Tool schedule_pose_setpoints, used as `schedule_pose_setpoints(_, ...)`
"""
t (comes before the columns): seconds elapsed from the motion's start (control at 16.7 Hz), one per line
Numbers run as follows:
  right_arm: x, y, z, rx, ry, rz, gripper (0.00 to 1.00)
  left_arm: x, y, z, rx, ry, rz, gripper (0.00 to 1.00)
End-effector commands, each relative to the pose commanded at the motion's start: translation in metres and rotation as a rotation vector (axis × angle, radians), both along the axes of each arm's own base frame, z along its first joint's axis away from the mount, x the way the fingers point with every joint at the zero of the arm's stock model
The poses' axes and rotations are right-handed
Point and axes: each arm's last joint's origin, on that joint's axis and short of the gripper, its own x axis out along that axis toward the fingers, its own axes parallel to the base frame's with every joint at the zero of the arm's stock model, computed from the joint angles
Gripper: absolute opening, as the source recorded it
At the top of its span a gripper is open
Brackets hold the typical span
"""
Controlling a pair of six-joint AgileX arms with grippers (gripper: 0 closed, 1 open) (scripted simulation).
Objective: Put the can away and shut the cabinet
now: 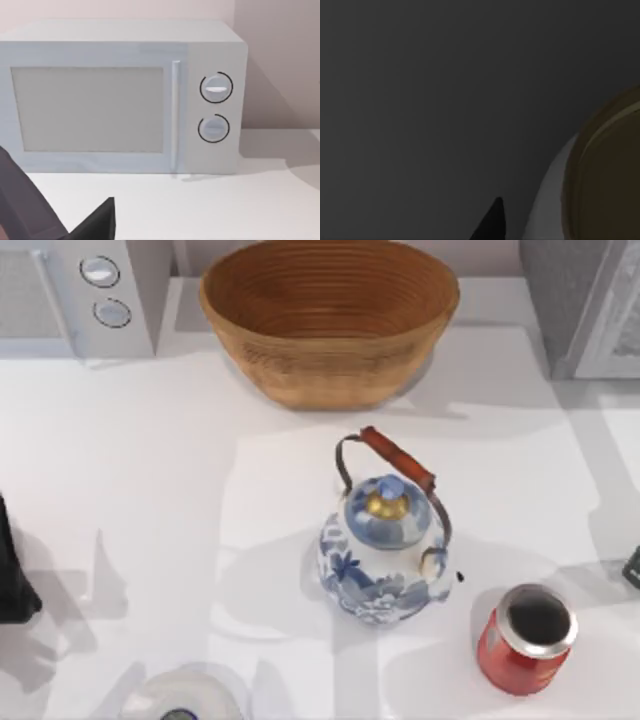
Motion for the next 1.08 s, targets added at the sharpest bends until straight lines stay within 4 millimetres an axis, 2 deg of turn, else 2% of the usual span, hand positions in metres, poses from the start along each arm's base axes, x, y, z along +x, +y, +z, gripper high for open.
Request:
schedule_pose_setpoints(0.54,0.0000,0.0000,0.0000,0.000,0.000,0.000,0.98,0.0000,0.0000,0.0000,0.000,0.000,0.000,1.00)
schedule_pose_setpoints(1.08,-0.0001,0.0009,0.0000,0.000,0.000,0.002,1.00,0.0000,0.0000,0.0000,0.000,0.000,0.000,1.00)
